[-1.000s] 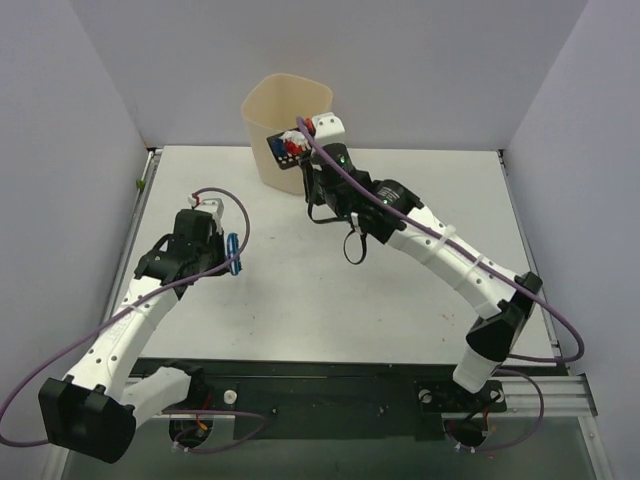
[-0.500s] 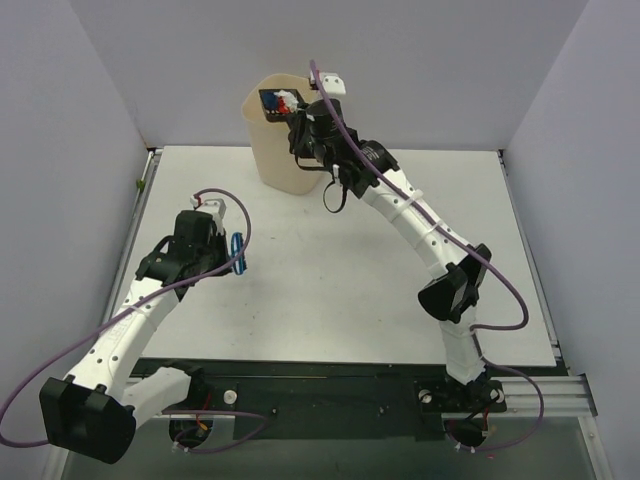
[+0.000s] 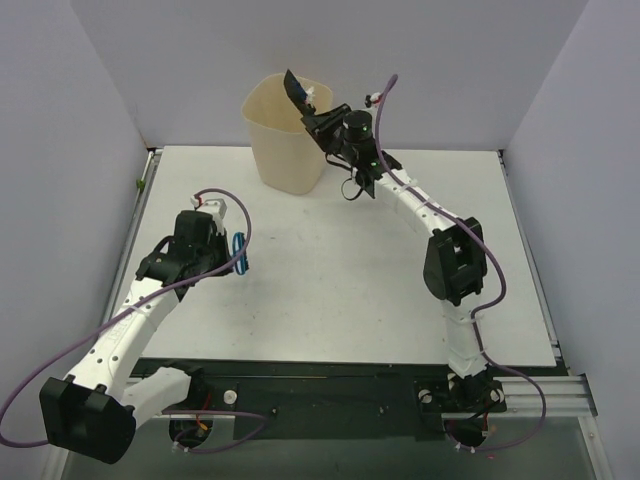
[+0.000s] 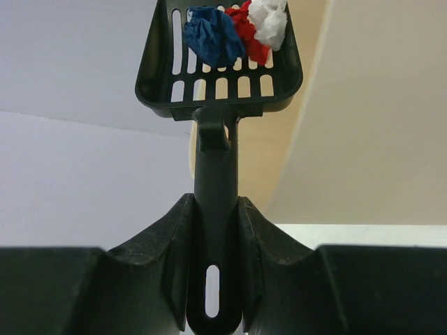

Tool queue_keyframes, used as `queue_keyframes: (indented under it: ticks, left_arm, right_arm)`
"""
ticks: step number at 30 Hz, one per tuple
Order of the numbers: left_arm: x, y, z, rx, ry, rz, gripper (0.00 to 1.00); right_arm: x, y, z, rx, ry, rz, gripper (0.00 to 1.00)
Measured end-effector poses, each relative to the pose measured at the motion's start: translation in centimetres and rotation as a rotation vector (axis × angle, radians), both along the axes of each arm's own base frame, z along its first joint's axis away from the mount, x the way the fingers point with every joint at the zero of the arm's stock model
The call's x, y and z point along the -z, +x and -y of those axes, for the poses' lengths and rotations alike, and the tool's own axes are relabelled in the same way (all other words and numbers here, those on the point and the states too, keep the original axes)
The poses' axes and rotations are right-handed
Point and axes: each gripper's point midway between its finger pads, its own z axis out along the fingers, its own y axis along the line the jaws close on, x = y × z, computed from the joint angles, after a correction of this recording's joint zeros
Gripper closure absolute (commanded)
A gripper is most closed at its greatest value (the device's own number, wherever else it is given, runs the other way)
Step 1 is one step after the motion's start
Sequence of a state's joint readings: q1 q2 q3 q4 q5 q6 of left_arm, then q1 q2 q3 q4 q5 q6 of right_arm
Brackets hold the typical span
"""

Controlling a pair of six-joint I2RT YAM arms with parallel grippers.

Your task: Sweep away the paper scraps from the table

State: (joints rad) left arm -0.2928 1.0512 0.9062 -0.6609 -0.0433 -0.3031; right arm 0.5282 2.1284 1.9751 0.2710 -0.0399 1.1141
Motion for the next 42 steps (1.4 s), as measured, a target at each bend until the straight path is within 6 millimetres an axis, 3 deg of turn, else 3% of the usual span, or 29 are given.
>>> queue_keyframes:
  ticks: [3, 11, 21, 23, 26, 32, 36, 42]
  left_arm:
    - [0.2, -0.1, 0.0, 0.000, 0.001, -0.004, 1.00]
    - [0.3, -0.2, 0.0, 0.003, -0.001, -0.009, 1.00]
    - [0.3, -0.2, 0.1, 0.006, -0.003, -0.009, 1.00]
    - [0.3, -0.2, 0.1, 0.007, -0.004, -0.009, 1.00]
    - [0.3, -0.2, 0.2, 0.010, -0.008, -0.010, 1.00]
    - [0.3, -0.2, 0.3, 0.013, -0.010, -0.011, 1.00]
    - [0.3, -0.2, 0.3, 0.013, -0.011, -0.010, 1.00]
    - [0.3, -0.2, 0.3, 0.013, -0.012, -0.008, 1.00]
  right_arm:
    - [2.1, 1.0, 0.1, 0.001, 0.127, -0.054, 1.00]
    - [1.8, 0.7, -0.8, -0.034, 0.281, -0.092, 1.00]
    - [-0.2, 0.2, -1.5, -0.068, 0.358, -0.067, 1.00]
    - [0.2, 0.2, -1.5, -0.070, 0.386, -0.069, 1.00]
    - [2.4, 0.0, -1.4, -0.061, 0.405, -0.114, 1.00]
    - [2.1, -0.1, -1.4, -0.065, 0.446, -0.114, 1.00]
    - [0.2, 0.0, -1.9, -0.077, 0.405, -0.102, 1.00]
    - [-7.5, -1.6, -3.1, -0.184, 0.358, 0.043, 1.00]
